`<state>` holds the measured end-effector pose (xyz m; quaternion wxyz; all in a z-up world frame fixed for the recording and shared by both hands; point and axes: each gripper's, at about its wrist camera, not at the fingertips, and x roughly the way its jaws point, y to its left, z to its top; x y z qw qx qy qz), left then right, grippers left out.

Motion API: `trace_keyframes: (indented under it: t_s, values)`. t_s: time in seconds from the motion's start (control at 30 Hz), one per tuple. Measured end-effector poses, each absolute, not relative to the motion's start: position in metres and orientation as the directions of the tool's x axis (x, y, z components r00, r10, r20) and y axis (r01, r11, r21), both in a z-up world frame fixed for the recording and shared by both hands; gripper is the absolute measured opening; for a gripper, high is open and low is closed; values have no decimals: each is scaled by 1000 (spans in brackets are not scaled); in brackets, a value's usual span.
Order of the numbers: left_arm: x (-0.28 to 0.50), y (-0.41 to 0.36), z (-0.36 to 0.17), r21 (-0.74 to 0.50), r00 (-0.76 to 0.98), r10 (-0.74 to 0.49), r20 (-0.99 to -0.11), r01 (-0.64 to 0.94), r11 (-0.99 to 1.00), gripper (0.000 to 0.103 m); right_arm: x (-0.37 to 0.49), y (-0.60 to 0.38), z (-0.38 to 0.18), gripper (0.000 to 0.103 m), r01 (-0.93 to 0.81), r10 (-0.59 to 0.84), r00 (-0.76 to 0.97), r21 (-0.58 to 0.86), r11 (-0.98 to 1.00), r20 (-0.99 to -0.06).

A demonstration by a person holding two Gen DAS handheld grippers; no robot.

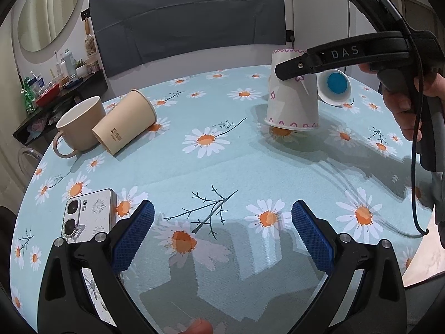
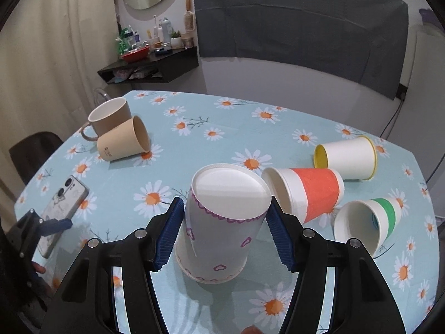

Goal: Flip cup upside down
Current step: 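Rotate the held cup rim-down and lower it onto the table with the right gripper, then open the right gripper and pull it back from the cup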

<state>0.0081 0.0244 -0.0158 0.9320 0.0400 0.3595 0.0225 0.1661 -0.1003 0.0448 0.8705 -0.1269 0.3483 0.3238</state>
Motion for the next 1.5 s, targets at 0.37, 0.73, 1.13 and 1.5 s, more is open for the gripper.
trace_keyframes:
  t_s: [0.37, 0.73, 1.13, 1.5]
  values:
    - [7, 23, -17, 108, 741, 93, -665, -29, 994, 97, 139, -93, 28, 57, -630, 393, 656, -180, 756, -644]
    - [7, 27, -17, 114, 734, 126, -667, -66, 991, 97, 121, -98, 25, 70, -644, 402, 648, -182, 743, -647]
    - [7, 14, -15, 145, 746, 151, -648, -73, 987, 97, 90, -133, 30, 89, -587, 392, 690, -153, 795, -609]
    - [1, -11, -9, 144, 791, 143, -595, -70, 987, 97, 58, -173, 11, 95, -523, 425, 741, -51, 851, -520]
